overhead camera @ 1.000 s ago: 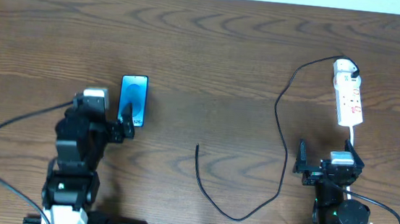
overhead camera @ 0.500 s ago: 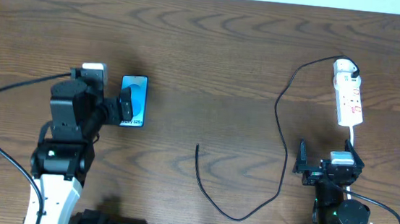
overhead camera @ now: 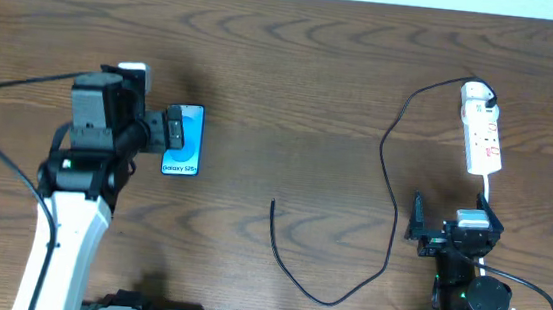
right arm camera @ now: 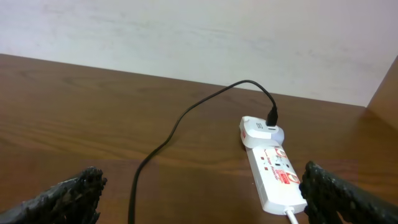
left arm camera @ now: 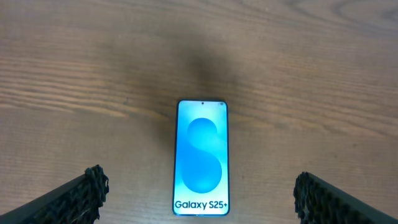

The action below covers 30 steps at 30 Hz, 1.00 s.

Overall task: Plug charger to phone and switch on socket
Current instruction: 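Move the left gripper forward over the Galaxy phone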

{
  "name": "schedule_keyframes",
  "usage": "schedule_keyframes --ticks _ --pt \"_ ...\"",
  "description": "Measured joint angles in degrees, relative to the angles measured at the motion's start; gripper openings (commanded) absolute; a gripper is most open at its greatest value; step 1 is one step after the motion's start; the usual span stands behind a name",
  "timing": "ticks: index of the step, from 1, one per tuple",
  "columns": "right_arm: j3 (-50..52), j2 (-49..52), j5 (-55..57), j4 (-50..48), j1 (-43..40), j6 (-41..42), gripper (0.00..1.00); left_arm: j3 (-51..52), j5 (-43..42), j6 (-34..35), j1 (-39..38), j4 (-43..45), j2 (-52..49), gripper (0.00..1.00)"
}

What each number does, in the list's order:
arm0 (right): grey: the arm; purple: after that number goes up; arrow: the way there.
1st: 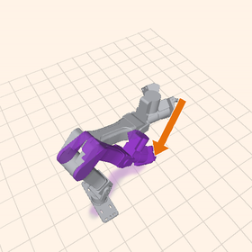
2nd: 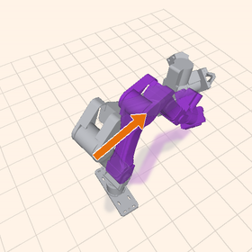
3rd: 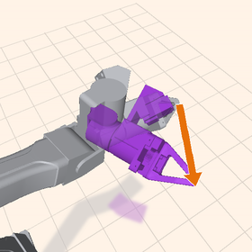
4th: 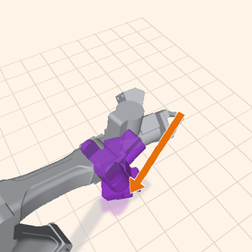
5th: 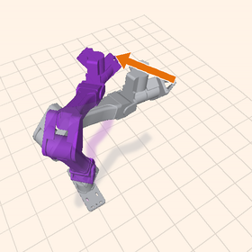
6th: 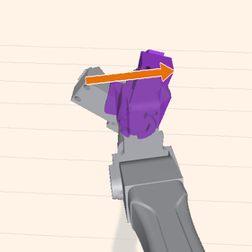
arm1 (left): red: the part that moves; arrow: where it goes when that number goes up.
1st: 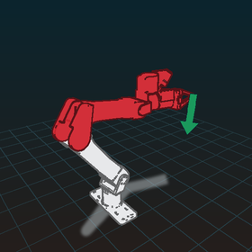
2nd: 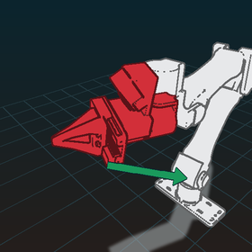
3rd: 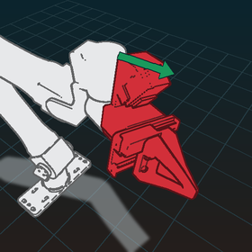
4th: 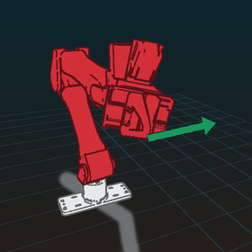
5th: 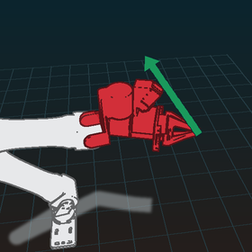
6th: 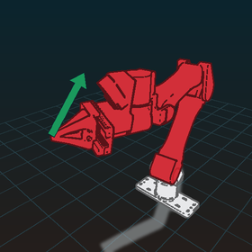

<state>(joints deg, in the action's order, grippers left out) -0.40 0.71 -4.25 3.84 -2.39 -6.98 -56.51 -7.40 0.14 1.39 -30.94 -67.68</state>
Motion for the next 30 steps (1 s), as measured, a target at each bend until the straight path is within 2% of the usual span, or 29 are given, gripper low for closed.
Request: schedule_keyframes --ticks 16,30 --pt "0.00 0.00 0.00 0.00 0.00 0.00 0.99 -13.81 0.07 -0.02 0.00 -16.39 -13.27 0.98" --pt "0.00 0.00 0.00 0.00 0.00 0.00 0.99 -15.54 0.07 -0.17 0.00 -19.87 -18.05 0.98"
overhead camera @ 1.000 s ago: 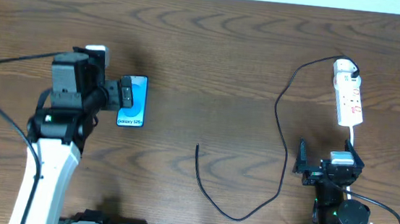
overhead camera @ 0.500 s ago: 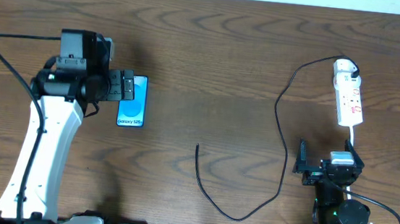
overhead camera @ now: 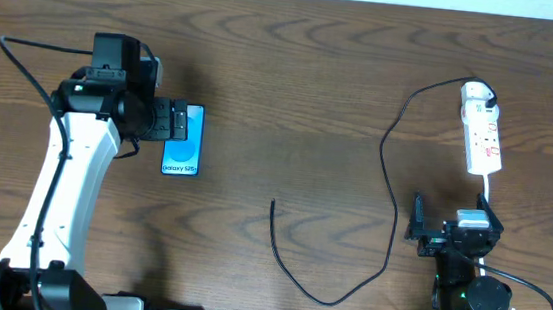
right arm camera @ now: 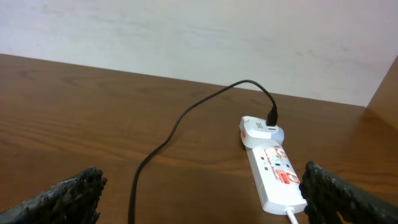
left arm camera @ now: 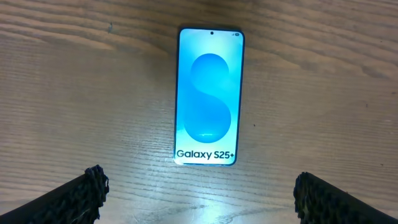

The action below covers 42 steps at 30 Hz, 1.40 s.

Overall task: Plug charger to phone and switch on socket
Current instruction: 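Move the left gripper forward over the Galaxy phone, then lower the open left gripper around the phone's top edge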

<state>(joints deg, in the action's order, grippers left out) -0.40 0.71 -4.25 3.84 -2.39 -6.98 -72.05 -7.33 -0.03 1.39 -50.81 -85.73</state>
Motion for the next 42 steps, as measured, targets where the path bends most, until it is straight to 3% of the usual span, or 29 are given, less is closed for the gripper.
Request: schedule_keyframes --ticks 6,7,8,9,10,11,13,14,16,29,42 --pt "0.00 0.00 0.00 0.00 0.00 0.00 0.99 0.00 0.00 0.00 0.00 0.00 0.00 1.00" --pt "0.00 0.00 0.00 0.00 0.00 0.00 0.99 0.00 0.00 0.00 0.00 0.00 0.00 0.80" --pt "0.00 0.00 0.00 0.00 0.00 0.00 0.99 0.00 0.00 0.00 0.00 0.00 0.00 0.66" --pt "0.00 0.00 0.00 0.00 0.00 0.00 0.99 0.00 -0.02 0.13 0.00 0.00 0.00 0.56" --pt "0.00 0.00 0.00 0.00 0.00 0.00 0.99 0.00 0.00 0.00 0.00 0.00 0.00 0.53" --pt "0.00 0.00 0.00 0.00 0.00 0.00 0.99 0.00 0.00 -0.02 0.00 0.02 0.00 0.54" --pt "0.00 0.00 0.00 0.00 0.00 0.00 0.99 0.00 0.00 -0.20 -0.02 0.15 0.00 0.85" --pt "0.00 0.00 0.00 0.00 0.00 0.00 0.99 0.00 0.00 -0.09 -0.02 0.26 0.00 0.93" --pt "0.00 0.00 0.00 0.00 0.00 0.00 0.99 0.00 0.04 -0.22 -0.07 0.39 0.00 0.98" --pt "0.00 0.00 0.00 0.00 0.00 0.00 0.99 -0.39 0.13 -0.20 -0.07 -0.46 -0.61 0.98" --pt "0.00 0.00 0.00 0.00 0.00 0.00 0.99 -10.21 0.17 -0.20 -0.07 -7.30 -13.99 0.98"
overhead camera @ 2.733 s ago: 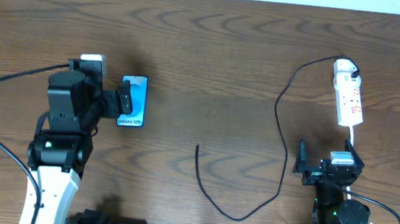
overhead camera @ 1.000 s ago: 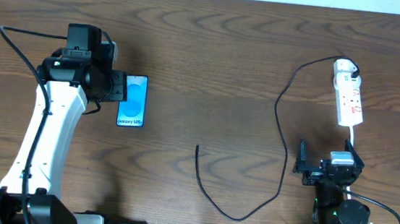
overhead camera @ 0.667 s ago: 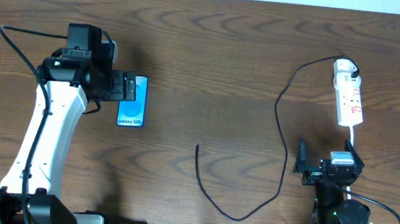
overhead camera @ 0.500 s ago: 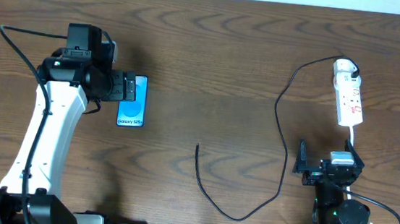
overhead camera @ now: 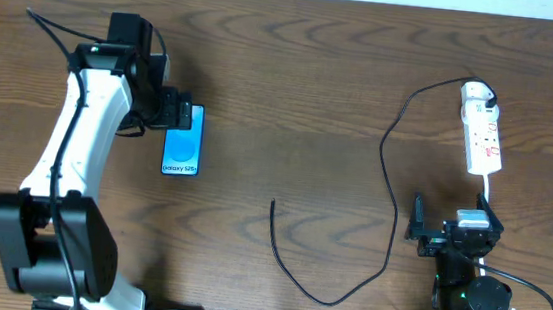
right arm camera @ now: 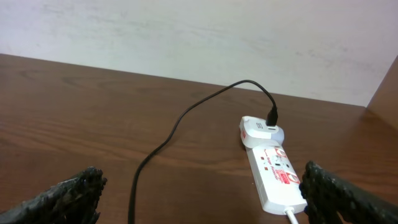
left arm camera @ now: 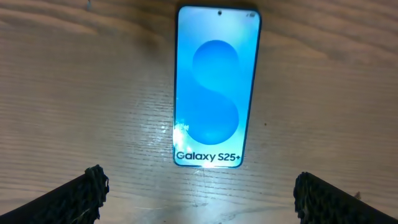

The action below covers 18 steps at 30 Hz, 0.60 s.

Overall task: Plug charger to phone and switch on socket
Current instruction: 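Lower the open left gripper around the phone's top edge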

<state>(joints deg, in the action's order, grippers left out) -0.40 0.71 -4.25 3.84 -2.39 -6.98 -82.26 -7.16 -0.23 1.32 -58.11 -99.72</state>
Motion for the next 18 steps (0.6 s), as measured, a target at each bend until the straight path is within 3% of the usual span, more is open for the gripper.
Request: schedule_keyframes --ticks 18 --pt "0.00 0.00 0.00 0.00 0.00 0.00 0.99 0.00 2.21 0.39 -4.92 3.30 -2.86 0.98"
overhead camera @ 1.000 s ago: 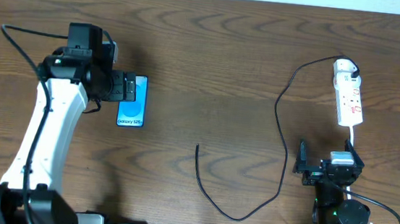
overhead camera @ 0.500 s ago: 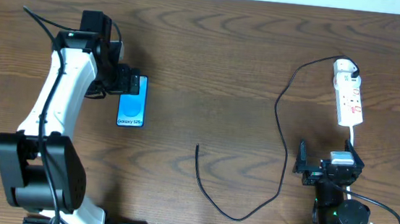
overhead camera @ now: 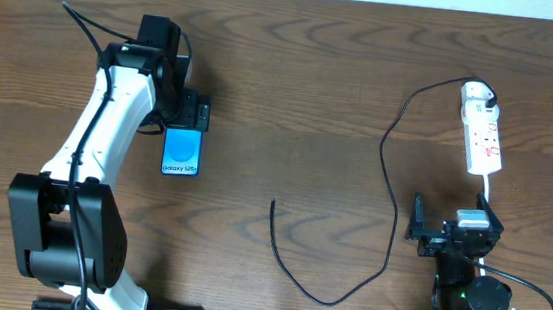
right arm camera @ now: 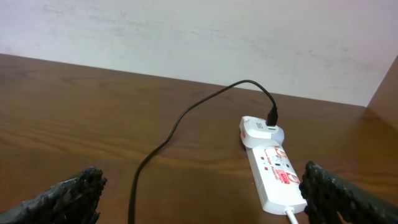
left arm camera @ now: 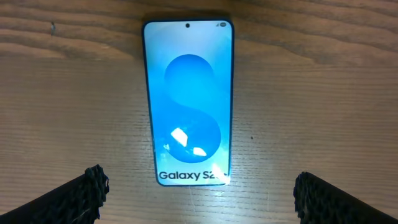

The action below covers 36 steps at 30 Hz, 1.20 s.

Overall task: Plug charger to phone and switch on socket
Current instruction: 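Lower the open left gripper around the phone's top edge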

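Observation:
The phone (overhead camera: 182,155) lies flat at the left, its lit blue screen reading "Galaxy S25+". In the left wrist view the phone (left arm camera: 188,102) sits between and ahead of the fingers. My left gripper (overhead camera: 192,114) hovers over the phone's far end, open (left arm camera: 198,198) and holding nothing. A black cable (overhead camera: 391,200) runs from the white charger (overhead camera: 477,91), plugged into the white power strip (overhead camera: 484,140), to its free end (overhead camera: 273,205) mid-table. My right gripper (overhead camera: 454,229) is open (right arm camera: 199,199), well short of the power strip (right arm camera: 273,177).
Both arms stand at the near edge of the dark wooden table (overhead camera: 303,77). A pale wall (right arm camera: 186,37) rises behind the far edge. The cable loops over the right middle of the table.
My left gripper has shifted a little to the right over the phone's far end; in its wrist view the phone now sits further left. The right arm, cable and power strip are unchanged.
At first my open left gripper was left of the phone, which looked small in its wrist view. By 2.0 s ago it was closer, and at 0.6 s ago closer still. Now it hovers over the phone's far end. The phone, cable and right arm have stayed put.

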{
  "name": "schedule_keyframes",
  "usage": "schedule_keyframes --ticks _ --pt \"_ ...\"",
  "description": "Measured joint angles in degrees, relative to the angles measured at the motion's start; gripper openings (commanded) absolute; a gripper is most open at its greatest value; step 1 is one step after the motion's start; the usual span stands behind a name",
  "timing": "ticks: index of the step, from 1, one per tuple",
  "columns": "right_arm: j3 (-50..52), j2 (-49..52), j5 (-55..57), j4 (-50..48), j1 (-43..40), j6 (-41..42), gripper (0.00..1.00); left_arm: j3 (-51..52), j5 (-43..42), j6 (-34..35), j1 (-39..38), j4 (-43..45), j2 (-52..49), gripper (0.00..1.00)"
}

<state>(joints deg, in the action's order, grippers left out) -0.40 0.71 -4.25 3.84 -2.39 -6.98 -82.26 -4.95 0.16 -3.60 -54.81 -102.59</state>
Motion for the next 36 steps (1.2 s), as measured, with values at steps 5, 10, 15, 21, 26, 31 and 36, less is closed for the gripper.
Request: schedule_keyframes --ticks 5,10,15,21,26,31,36 --pt "0.00 0.00 0.00 0.00 0.00 0.00 0.99 0.00 0.68 0.00 0.00 0.33 -0.17 0.98" --pt "0.00 0.00 0.00 0.00 0.00 0.00 0.99 0.04 0.70 0.00 0.00 1.22 -0.17 0.98" --pt "0.00 0.00 0.00 0.00 0.00 0.00 0.99 0.04 0.83 0.02 0.00 1.57 -0.17 0.98" --pt "0.00 0.00 0.00 0.00 0.00 0.00 0.99 0.04 0.83 0.24 0.00 2.43 -1.20 0.98" --pt "0.00 0.00 0.00 0.00 0.00 0.00 0.99 0.04 0.85 1.44 0.00 2.56 -5.05 0.98" --pt "0.00 0.00 0.00 0.00 0.00 0.00 0.99 0.07 0.83 1.55 0.00 2.73 -8.11 0.98" --pt "0.00 0.00 -0.02 0.00 0.00 0.00 0.99 0.07 0.85 1.55 0.00 2.86 -9.11 0.98"
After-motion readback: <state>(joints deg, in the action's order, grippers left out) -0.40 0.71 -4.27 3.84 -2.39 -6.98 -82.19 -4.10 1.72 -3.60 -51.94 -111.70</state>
